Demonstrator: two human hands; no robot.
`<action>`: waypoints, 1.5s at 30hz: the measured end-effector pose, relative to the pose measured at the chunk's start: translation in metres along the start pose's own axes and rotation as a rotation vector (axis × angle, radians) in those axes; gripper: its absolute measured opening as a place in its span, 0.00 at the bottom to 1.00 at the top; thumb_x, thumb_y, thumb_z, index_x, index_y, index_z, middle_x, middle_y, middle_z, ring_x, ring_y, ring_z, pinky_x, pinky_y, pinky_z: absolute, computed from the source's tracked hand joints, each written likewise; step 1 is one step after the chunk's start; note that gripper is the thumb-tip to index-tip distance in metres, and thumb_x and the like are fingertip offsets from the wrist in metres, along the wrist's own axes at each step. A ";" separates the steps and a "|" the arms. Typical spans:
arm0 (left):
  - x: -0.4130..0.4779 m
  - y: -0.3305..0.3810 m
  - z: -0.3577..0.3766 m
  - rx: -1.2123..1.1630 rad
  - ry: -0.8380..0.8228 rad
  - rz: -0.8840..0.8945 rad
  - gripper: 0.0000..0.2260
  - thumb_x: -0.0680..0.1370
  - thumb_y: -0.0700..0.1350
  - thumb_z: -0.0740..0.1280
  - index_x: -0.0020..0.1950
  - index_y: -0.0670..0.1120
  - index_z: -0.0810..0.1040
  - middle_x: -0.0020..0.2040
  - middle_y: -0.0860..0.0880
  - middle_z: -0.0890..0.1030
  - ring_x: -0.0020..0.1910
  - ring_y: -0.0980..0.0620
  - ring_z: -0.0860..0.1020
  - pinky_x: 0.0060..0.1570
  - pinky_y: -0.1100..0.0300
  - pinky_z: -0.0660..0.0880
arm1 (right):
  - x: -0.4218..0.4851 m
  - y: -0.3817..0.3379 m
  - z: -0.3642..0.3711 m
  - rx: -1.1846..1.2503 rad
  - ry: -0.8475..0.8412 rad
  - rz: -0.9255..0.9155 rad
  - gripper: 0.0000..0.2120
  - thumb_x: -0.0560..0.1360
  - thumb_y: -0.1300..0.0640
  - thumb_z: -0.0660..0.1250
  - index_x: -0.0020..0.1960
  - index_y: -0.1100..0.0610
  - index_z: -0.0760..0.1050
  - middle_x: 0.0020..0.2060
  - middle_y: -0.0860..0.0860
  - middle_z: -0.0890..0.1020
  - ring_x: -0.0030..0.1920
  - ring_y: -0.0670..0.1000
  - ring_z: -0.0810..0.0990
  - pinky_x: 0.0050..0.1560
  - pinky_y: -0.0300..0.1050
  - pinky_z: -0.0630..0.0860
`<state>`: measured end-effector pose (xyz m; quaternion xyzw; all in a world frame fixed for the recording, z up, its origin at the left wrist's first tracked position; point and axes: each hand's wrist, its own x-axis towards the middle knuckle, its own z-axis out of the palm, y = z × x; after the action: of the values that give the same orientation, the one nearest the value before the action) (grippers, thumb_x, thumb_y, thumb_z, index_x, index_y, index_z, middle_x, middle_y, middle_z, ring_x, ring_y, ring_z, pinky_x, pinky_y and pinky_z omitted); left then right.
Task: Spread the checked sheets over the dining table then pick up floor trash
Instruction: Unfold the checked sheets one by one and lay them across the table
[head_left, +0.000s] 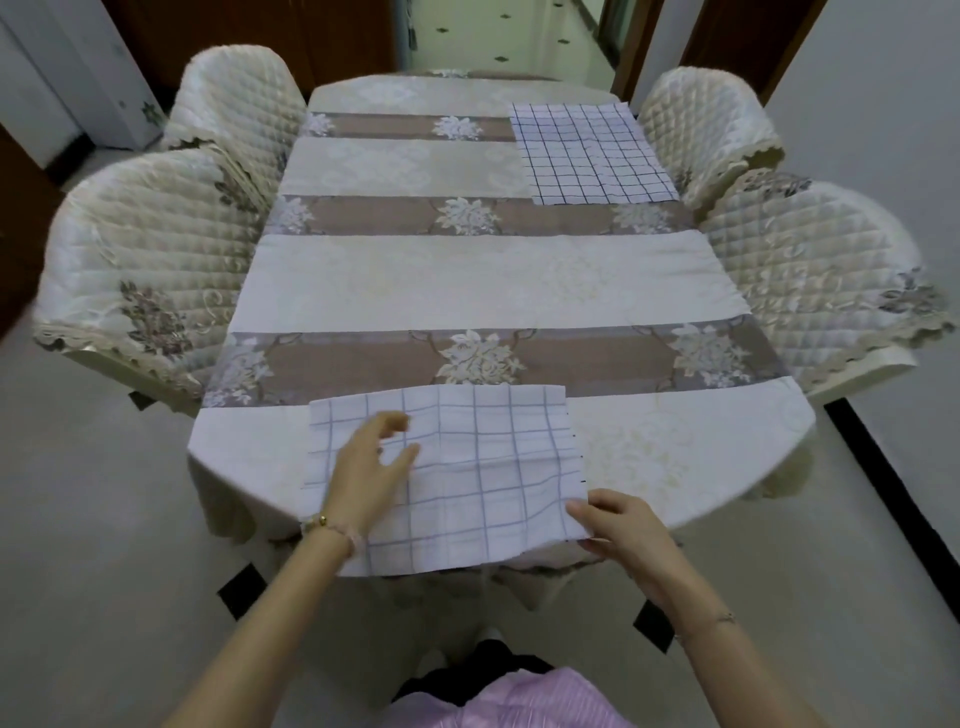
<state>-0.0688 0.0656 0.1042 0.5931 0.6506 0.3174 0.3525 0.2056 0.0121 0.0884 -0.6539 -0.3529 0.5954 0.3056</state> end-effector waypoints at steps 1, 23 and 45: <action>-0.012 0.014 0.010 -0.019 -0.138 0.048 0.15 0.73 0.47 0.70 0.59 0.50 0.74 0.59 0.53 0.77 0.60 0.55 0.74 0.57 0.69 0.68 | -0.002 -0.005 0.004 0.013 -0.010 -0.021 0.07 0.74 0.57 0.68 0.43 0.60 0.80 0.35 0.49 0.83 0.41 0.49 0.80 0.43 0.40 0.79; 0.044 0.023 -0.050 -0.445 0.310 -0.077 0.09 0.78 0.43 0.63 0.38 0.49 0.74 0.35 0.51 0.73 0.34 0.56 0.70 0.34 0.64 0.68 | 0.039 -0.063 -0.017 0.474 -0.012 -0.139 0.09 0.78 0.57 0.61 0.52 0.59 0.79 0.45 0.53 0.85 0.46 0.52 0.83 0.41 0.46 0.80; 0.071 -0.070 -0.079 -0.665 0.036 -0.645 0.09 0.80 0.46 0.60 0.45 0.42 0.76 0.29 0.51 0.83 0.29 0.54 0.81 0.23 0.68 0.75 | 0.102 -0.061 -0.049 0.284 0.116 0.086 0.19 0.76 0.47 0.64 0.59 0.60 0.78 0.53 0.58 0.83 0.53 0.58 0.82 0.53 0.52 0.79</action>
<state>-0.1765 0.1304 0.0834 0.2093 0.6708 0.3932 0.5930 0.2523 0.1319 0.0863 -0.6520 -0.2185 0.6131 0.3889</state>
